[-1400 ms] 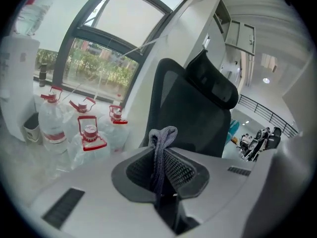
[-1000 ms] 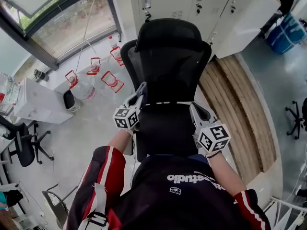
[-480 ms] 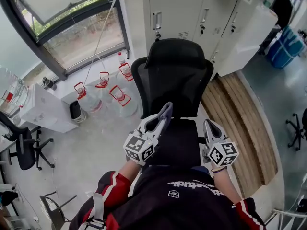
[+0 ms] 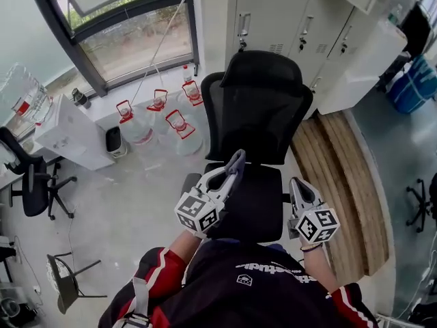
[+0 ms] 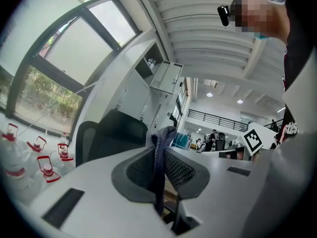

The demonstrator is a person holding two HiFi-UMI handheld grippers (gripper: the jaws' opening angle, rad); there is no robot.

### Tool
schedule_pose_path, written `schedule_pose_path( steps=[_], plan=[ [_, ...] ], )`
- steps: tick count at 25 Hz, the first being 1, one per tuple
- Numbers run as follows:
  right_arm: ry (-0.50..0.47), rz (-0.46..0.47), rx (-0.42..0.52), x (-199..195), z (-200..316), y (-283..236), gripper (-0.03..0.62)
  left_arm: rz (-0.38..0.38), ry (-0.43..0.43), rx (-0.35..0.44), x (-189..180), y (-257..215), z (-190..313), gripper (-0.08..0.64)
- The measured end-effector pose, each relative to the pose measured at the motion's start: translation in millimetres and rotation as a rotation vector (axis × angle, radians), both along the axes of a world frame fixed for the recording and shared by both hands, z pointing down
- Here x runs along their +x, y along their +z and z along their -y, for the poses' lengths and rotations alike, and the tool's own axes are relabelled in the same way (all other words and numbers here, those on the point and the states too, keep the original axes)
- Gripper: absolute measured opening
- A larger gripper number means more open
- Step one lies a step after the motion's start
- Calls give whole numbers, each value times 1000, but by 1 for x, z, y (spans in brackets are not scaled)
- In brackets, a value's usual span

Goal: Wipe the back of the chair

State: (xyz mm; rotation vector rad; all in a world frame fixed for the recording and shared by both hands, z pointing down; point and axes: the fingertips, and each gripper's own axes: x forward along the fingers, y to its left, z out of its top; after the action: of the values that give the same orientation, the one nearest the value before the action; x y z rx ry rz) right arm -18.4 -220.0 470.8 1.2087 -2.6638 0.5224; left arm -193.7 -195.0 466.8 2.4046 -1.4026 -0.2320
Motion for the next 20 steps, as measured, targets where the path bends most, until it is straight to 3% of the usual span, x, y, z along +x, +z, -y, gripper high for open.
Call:
schedule_pose_path(
  steps=[4, 7, 16, 20],
  plan=[
    [-67, 17, 24, 6, -43, -10, 15, -68, -32, -10, 13, -5, -42, 57],
    [-93, 39, 32, 29, -89, -15, 15, -62, -52, -8, 38, -10, -90, 57],
    [-31, 105, 11, 181, -246, 2, 15, -2, -22, 13, 177, -21, -256, 57],
    [-36, 134, -4, 215, -285, -7, 15, 24, -17, 10, 213, -40, -305, 57]
  ],
)
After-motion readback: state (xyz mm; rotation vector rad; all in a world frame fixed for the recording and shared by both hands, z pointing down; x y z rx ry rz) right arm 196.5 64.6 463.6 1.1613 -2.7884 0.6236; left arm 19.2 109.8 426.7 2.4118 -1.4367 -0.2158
